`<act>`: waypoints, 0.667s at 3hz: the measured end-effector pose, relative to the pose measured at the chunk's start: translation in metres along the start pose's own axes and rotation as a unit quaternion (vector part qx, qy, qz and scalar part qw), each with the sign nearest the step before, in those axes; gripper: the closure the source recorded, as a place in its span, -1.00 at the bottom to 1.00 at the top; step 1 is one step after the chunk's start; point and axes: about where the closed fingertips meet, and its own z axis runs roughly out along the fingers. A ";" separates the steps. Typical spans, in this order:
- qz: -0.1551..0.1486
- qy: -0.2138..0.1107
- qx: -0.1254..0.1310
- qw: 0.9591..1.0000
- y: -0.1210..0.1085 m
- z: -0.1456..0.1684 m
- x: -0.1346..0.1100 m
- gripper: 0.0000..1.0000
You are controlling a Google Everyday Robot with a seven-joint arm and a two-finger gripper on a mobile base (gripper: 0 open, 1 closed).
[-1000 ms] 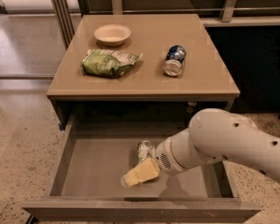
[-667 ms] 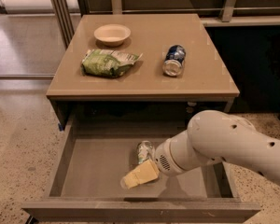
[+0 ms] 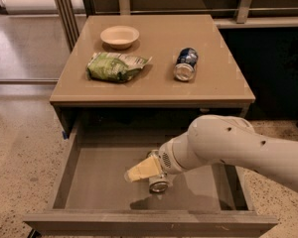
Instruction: Pick 7up can from top drawer and place on counter
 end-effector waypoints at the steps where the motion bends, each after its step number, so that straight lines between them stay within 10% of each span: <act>1: 0.016 -0.018 0.017 1.000 -0.010 0.012 -0.018 -1.00; 2: 0.030 -0.034 0.035 0.998 -0.014 0.023 -0.025 -1.00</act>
Offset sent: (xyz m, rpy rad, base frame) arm 0.0452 0.0124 -0.0261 -0.0133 -0.0758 -0.1748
